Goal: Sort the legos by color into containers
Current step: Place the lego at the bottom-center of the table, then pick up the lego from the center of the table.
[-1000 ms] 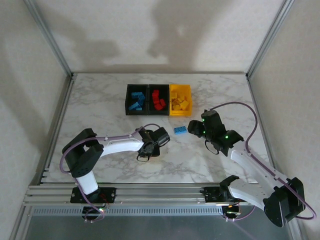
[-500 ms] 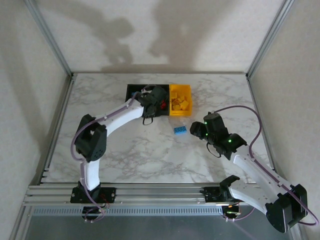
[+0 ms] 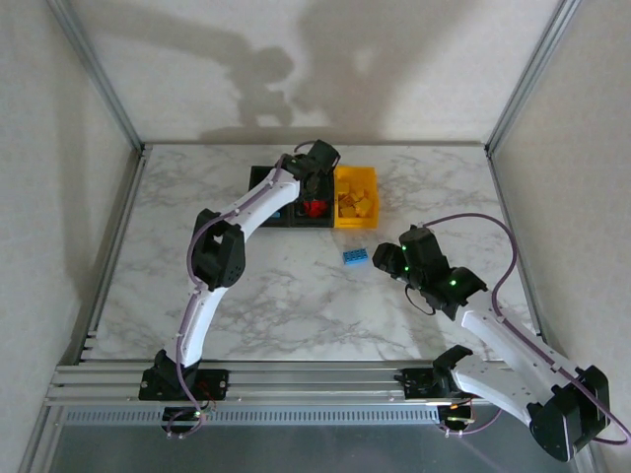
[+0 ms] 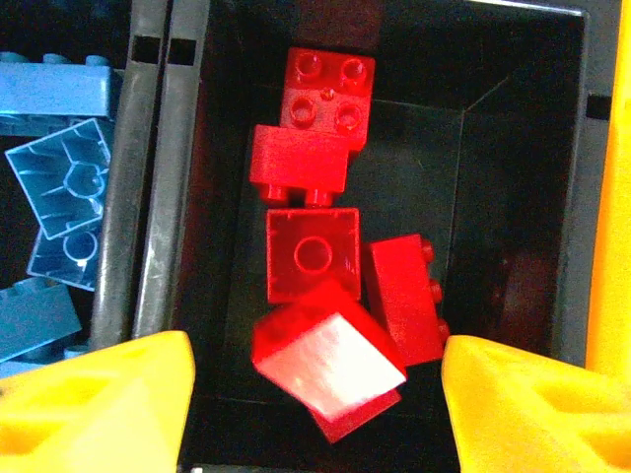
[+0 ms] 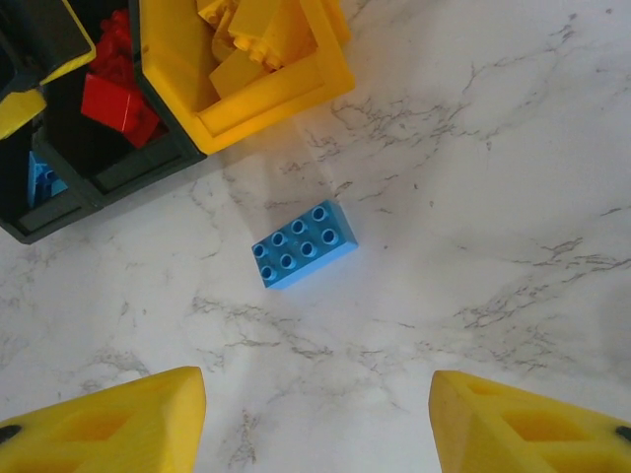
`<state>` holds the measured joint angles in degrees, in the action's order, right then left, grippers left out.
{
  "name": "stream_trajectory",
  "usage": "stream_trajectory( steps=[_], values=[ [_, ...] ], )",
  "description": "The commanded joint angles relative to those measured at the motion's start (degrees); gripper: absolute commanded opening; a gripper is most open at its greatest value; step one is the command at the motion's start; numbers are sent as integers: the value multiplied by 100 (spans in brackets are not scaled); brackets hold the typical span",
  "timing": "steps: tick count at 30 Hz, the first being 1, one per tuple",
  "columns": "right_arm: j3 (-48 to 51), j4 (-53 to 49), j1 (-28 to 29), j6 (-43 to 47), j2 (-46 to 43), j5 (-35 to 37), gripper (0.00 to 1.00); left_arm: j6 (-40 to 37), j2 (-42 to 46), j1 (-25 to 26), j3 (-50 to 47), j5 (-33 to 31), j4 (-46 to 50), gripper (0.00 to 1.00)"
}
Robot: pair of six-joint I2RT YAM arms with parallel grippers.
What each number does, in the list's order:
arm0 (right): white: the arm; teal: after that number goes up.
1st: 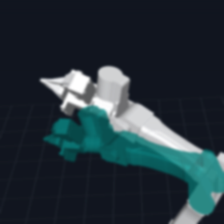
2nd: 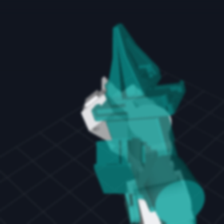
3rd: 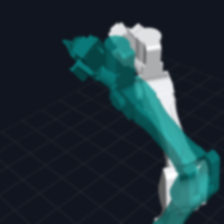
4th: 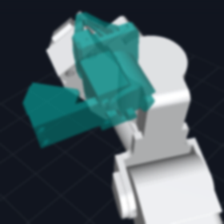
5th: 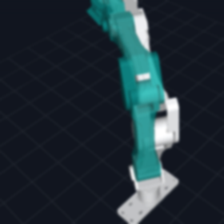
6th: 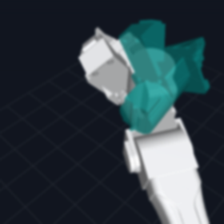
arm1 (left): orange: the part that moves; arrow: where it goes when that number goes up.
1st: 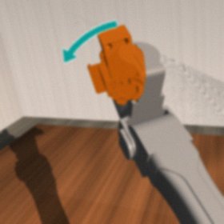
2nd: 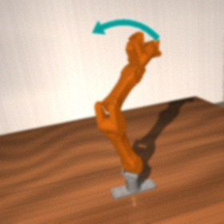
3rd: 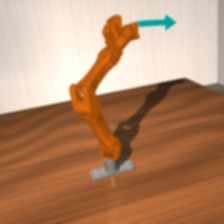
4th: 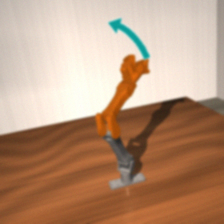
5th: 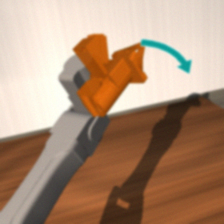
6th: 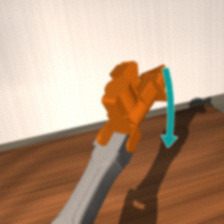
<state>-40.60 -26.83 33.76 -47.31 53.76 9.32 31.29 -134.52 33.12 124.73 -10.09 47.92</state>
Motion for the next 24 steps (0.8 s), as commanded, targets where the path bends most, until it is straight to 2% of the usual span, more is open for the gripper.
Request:
stream_trajectory(
  steps=[1,5,12,18,24],
  values=[
    [-69,-74,53,-60,100,238,62,-198,378,22,32,95,226,76],
    [-182,-49,52,-2,104,251,62,-508,1103,293,-791,354,-285,77],
    [-98,-509,-413,-316,-271,137,67,-1366,2192,974,-2795,1743,-1706,81],
    [52,-832,-843,-393,-912,123,71,-2150,1813,1406,-2871,1966,-1603,84],
    [169,-1025,-949,-419,-1280,149,73,-2403,1261,1583,-2489,1682,-1549,87]
  ],
)
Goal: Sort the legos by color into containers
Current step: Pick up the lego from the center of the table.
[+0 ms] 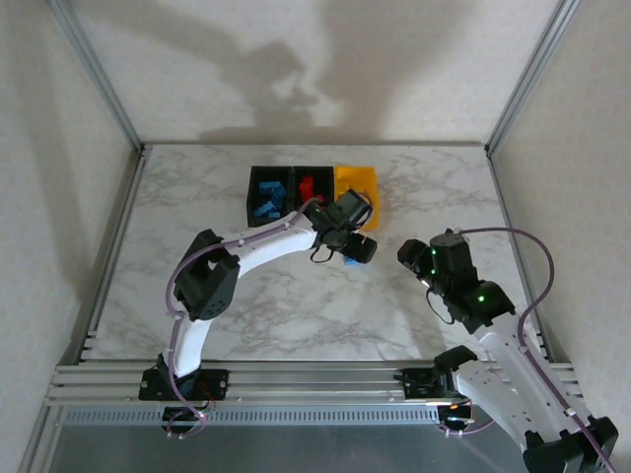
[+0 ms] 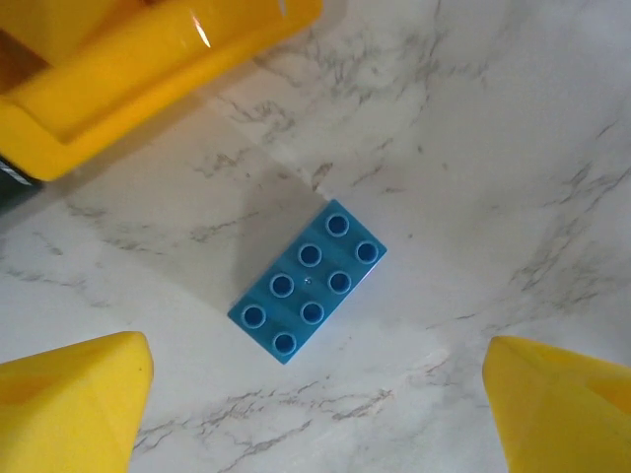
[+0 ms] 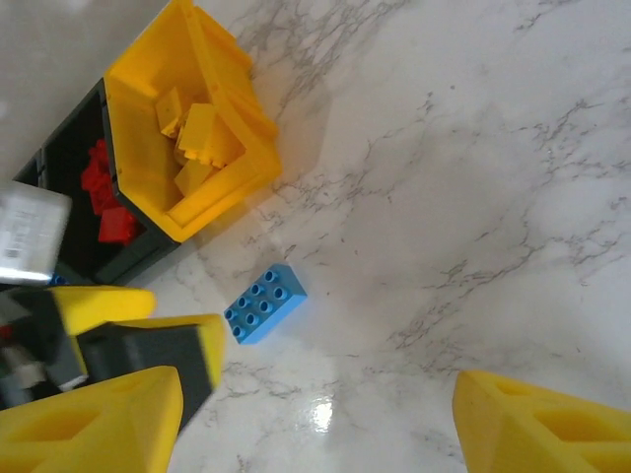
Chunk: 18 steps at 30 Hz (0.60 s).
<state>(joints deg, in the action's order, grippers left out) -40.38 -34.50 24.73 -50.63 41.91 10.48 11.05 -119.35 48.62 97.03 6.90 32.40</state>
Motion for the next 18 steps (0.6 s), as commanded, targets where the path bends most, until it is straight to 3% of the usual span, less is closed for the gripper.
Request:
stream_trajectory(
  steps=[1,13,16,18],
  values=[
    [155,-280,-45,-87,-124,41,73,-391,-347,41,345,4,8,87],
    [245,-374,-52,-70,-293,60,74,-669,-1255,183,965,-450,285,84],
    [289,-315,-50,-61,-282,45,74,-658,-1341,192,960,-468,360,78],
    [351,-280,-56,-61,-263,52,75,-620,-1342,192,920,-400,441,69]
  ],
)
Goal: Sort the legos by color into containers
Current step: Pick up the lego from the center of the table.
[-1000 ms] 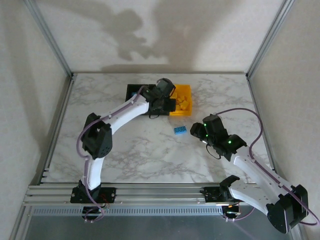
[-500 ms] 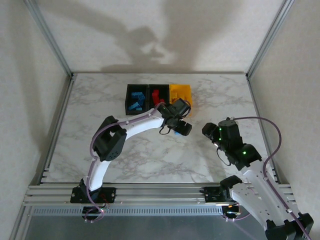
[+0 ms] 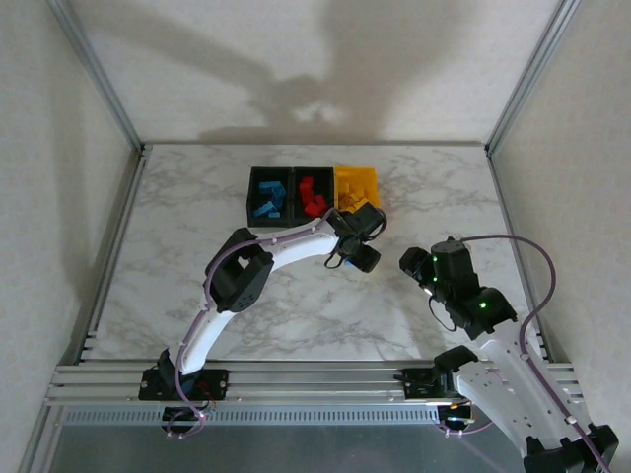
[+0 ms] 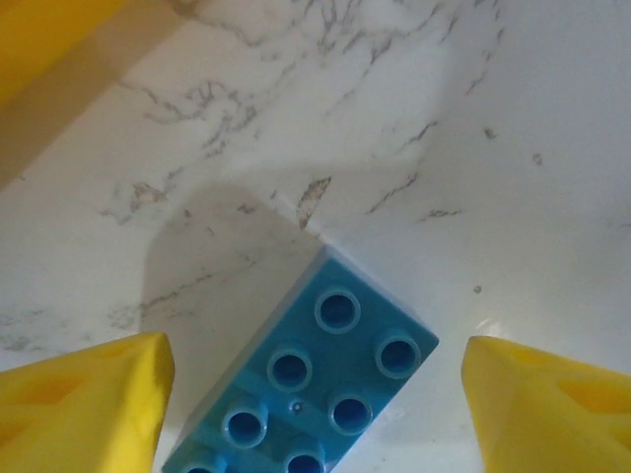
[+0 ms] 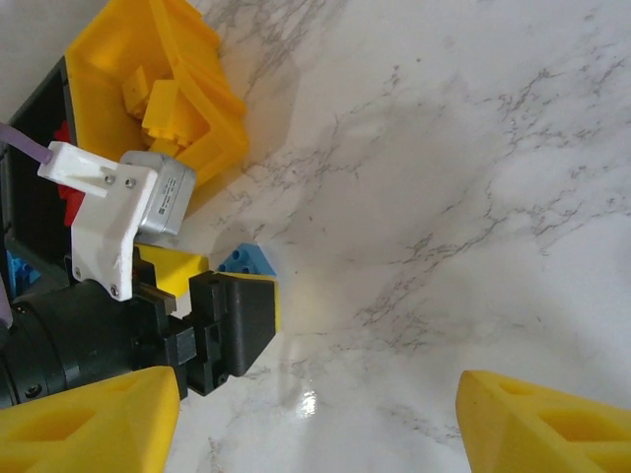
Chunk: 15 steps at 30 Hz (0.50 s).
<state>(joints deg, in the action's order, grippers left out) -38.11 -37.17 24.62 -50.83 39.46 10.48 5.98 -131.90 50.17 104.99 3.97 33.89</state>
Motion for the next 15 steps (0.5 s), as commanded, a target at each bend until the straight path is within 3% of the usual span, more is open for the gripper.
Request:
stream_trajectory(
  steps=[1,9,15],
  values=[
    [145,3,-41,-46,0,52,75,-91,-54,36,75,-99,290,65],
    [194,235,-44,-28,212,-39,76,85,406,22,-375,-181,144,35],
    [141,384,-53,-32,440,-58,76,233,1179,-164,-787,-211,-67,22]
  ],
)
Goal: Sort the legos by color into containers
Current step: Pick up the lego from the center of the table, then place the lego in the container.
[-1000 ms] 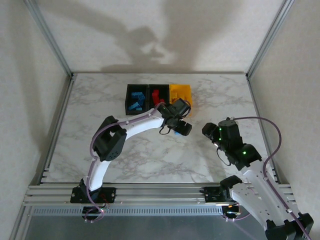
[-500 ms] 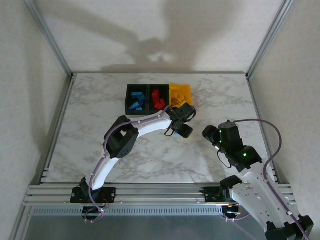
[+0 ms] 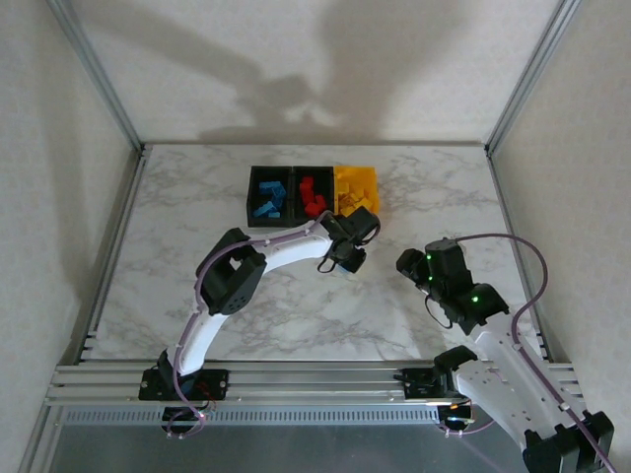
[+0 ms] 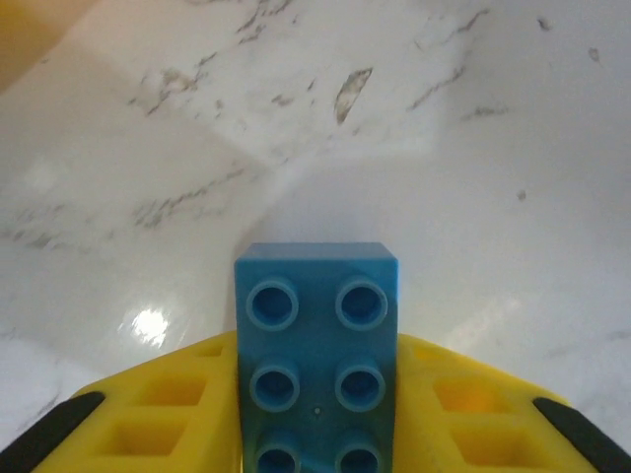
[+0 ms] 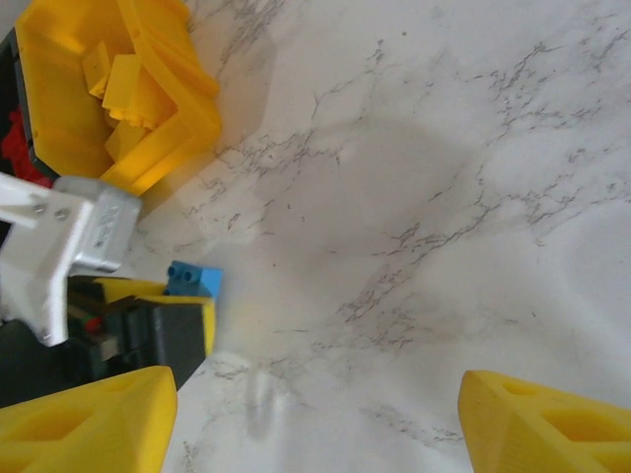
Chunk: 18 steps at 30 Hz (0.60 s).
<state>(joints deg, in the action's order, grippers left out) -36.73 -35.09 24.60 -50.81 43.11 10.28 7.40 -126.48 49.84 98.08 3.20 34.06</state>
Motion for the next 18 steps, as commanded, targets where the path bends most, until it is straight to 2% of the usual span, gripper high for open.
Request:
stream_trajectory(
  steps=[1,7,10,13,18],
  values=[
    [-21,250,-46,-27,159,-74,75,108,789,-214,-143,-168,-56,22],
    [-440,552,-45,208,907,-371,75,189,1714,-952,-635,-527,-143,22],
    [-545,681,-43,229,1043,-464,75,285,1881,-1442,-764,-670,-190,22],
    [-537,762,-36,177,1054,-507,74,554,1774,-1929,-664,-873,-209,23],
    [-518,761,-17,104,1084,-561,74,972,894,-2611,230,-803,94,25]
  ],
)
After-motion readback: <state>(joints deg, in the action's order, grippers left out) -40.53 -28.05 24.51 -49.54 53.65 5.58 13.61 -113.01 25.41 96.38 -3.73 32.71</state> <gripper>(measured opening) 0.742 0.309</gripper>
